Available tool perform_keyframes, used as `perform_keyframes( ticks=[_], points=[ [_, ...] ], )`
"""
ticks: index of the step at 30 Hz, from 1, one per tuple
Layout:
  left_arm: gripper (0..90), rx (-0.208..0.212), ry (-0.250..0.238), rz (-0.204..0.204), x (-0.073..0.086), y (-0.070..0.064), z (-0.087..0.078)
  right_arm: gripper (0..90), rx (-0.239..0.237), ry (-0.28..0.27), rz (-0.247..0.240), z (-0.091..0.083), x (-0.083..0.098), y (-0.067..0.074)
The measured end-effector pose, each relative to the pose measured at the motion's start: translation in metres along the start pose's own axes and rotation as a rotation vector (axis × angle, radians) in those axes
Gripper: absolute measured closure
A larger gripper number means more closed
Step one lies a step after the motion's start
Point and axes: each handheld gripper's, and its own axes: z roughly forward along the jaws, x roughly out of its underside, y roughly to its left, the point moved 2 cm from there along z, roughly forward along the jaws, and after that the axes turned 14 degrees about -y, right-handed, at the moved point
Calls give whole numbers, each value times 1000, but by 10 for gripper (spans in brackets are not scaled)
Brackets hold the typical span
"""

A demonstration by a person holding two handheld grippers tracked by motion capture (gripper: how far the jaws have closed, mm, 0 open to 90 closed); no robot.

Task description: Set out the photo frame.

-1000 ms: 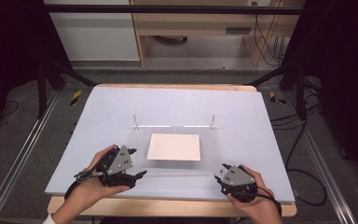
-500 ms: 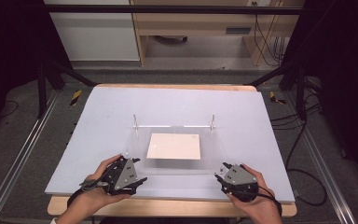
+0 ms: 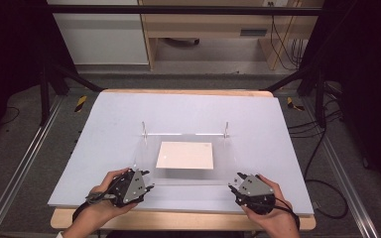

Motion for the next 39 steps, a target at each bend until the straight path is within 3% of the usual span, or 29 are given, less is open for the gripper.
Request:
perform_keyframes(
  ticks=[15, 21, 27, 35, 39],
  points=[
    [511, -36, 17, 13, 5, 0, 1, 529, 0, -3, 4, 0, 0, 0],
    [548, -69, 14, 22, 1, -1, -2, 529, 6, -14, 21, -1, 0, -1],
    [547, -69, 28, 26, 1, -3, -1, 506, -3, -21, 24, 1, 2, -1],
    [554, -87, 24, 29, 1, -1, -2, 453, -10, -43, 5, 4, 2, 0],
    [554, -87, 25, 28, 1, -1, -2, 411, -14, -39, -41, 10, 3, 2]
  ],
)
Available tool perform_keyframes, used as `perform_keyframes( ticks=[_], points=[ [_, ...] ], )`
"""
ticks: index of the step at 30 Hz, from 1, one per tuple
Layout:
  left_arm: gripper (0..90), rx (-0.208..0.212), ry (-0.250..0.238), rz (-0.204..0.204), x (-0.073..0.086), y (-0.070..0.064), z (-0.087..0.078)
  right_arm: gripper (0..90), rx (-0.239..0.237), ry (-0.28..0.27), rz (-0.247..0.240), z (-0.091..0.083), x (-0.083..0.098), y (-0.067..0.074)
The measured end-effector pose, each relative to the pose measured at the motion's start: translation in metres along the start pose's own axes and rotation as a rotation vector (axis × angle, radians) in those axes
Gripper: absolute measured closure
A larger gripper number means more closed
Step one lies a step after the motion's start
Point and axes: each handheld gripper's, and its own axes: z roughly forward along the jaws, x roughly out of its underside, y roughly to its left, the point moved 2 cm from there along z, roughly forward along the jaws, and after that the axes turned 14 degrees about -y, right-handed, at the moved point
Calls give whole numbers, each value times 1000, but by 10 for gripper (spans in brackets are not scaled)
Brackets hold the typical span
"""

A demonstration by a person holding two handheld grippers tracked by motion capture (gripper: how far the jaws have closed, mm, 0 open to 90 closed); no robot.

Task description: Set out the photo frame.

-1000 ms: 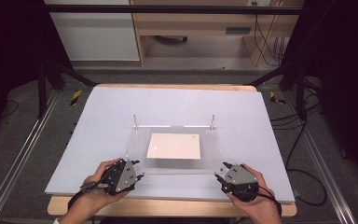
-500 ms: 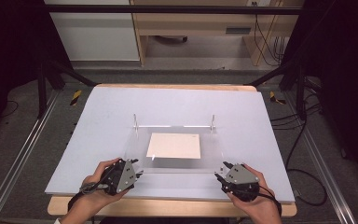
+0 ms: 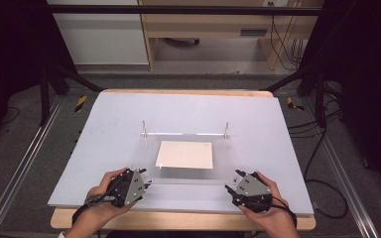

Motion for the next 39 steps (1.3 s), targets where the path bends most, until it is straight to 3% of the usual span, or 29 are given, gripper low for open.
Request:
perform_keyframes(
  ticks=[3, 16, 25, 27, 33, 39],
  points=[
    [554, 0, 1, 1, 0, 0, 0, 403, 9, 20, -52, 5, 3, 1],
    [553, -4, -18, -24, 0, 4, -2, 539, 23, -14, -123, 3, -3, 0],
    [569, -9, -53, -78, -8, 18, -8, 562, 16, -6, -81, 2, -19, -9],
    [589, -16, -55, -71, -12, 23, -10, 565, 14, -11, -54, 2, -24, -15],
    [610, -13, -90, -132, -22, 42, -13, 584, -9, -16, 0, 3, -42, -33],
    [639, -17, -93, -150, -29, 62, -13, 594, -39, -13, 64, 6, -58, -52]
  ],
)
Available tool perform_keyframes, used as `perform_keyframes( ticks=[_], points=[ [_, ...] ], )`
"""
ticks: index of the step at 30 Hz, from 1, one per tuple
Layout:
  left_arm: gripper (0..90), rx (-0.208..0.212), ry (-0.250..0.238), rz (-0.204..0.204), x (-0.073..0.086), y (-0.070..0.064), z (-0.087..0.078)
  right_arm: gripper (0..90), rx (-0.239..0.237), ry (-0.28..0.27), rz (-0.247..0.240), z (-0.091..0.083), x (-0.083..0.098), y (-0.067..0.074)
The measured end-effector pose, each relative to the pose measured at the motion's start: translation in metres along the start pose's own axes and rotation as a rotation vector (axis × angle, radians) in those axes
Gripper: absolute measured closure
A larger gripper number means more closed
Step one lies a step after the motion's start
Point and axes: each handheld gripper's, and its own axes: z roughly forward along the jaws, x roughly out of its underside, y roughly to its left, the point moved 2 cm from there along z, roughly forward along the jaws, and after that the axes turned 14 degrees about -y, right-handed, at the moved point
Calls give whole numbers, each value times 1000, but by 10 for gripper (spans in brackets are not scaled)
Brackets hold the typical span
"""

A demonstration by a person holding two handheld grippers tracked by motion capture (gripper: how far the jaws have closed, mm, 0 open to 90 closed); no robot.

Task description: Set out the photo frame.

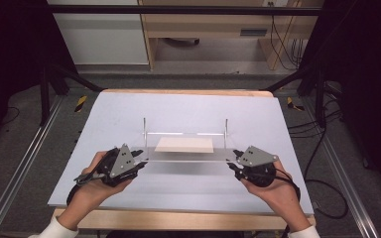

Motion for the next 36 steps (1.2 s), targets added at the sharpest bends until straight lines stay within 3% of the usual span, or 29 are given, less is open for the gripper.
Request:
perform_keyframes(
  ticks=[12, 19, 30, 36],
  points=[
    [653, 23, 13, -29, -16, 23, 5, 600, -52, 25, 67, 6, -20, -24],
    [653, 24, 41, -36, -23, 31, 9, 599, -64, -10, 87, 9, -22, -32],
    [650, 35, 69, -36, -35, 49, 14, 543, -17, -78, 97, 15, -26, -42],
    [649, 51, 61, -47, -39, 59, 18, 366, 67, -112, 84, 23, -27, -43]
  ],
)
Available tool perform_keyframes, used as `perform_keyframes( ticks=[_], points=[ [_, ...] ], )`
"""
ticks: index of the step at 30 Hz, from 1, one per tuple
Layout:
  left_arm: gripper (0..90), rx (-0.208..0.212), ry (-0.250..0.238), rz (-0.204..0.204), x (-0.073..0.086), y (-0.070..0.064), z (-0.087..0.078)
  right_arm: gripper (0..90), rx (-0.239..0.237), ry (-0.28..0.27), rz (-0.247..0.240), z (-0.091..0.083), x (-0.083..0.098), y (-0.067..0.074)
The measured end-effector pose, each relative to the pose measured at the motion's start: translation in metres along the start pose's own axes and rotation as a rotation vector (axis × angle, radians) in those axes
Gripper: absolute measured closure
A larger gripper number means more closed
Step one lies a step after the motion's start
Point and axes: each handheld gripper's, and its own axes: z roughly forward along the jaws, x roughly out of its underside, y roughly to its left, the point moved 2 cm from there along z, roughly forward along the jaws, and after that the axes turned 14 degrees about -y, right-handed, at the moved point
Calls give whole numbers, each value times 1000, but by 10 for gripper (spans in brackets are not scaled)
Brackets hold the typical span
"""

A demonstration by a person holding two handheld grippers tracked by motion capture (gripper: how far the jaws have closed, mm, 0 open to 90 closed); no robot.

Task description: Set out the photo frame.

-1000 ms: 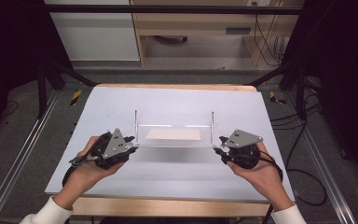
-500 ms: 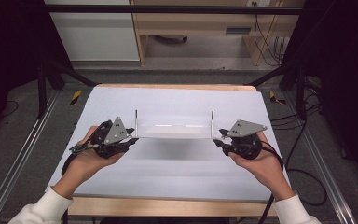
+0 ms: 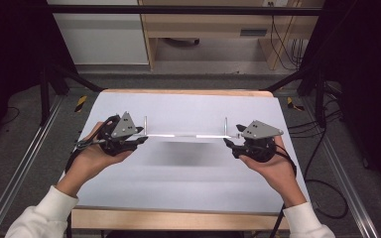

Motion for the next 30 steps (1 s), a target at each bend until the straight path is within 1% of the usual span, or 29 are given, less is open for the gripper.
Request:
perform_keyframes(
  ticks=[2, 3, 4, 5, 6, 8, 9, 10, 12, 14, 15, 18, 20, 21, 26, 27, 28, 30],
  points=[
    [648, 3, 8, 4, -1, 2, 0, 337, 35, -22, -8, 1, 2, 0],
    [648, 1, 1, -1, -2, 3, 1, 345, 37, -26, -9, 1, 2, 0],
    [648, 4, 8, 6, -2, 4, 1, 366, 40, -31, -7, 1, 3, 0],
    [648, 4, 2, 0, -3, 5, 2, 388, 42, -37, -10, 1, 3, 0],
    [647, 4, 3, 2, -3, 6, 2, 418, 43, -42, -16, 0, 4, -1],
    [645, 1, 2, 1, -4, 7, 2, 470, 45, -41, -25, 0, 4, -2],
    [644, 1, 9, 9, -5, 8, 2, 492, 47, -38, -26, 0, 5, -3],
    [642, -1, 1, 2, -5, 8, 3, 518, 43, -39, -22, 0, 5, -4],
    [638, -6, 1, 2, -6, 10, 4, 568, 40, -40, -16, 1, 6, -5],
    [632, -7, 5, 11, -7, 13, 4, 573, 42, -46, -18, 2, 6, -6],
    [631, -10, -3, 4, -7, 13, 5, 576, 44, -47, -20, 3, 6, -6],
    [628, -5, -1, 10, -8, 15, 6, 579, 44, -39, -14, 3, 4, -8],
    [628, -1, 11, 23, -8, 18, 5, 580, 43, -33, -6, 4, 2, -9],
    [626, -8, -10, 2, -8, 17, 7, 581, 42, -29, -4, 4, 1, -9],
    [615, -10, -7, 2, -9, 21, 7, 589, 32, -17, 3, 4, -3, -10],
    [614, -9, 0, 8, -10, 22, 7, 589, 32, -13, 6, 4, -4, -10],
    [613, -13, -5, 4, -10, 22, 8, 588, 32, -12, 5, 5, -5, -11],
    [606, -17, -8, 6, -11, 24, 8, 586, 29, -11, 20, 6, -6, -13]
  ],
)
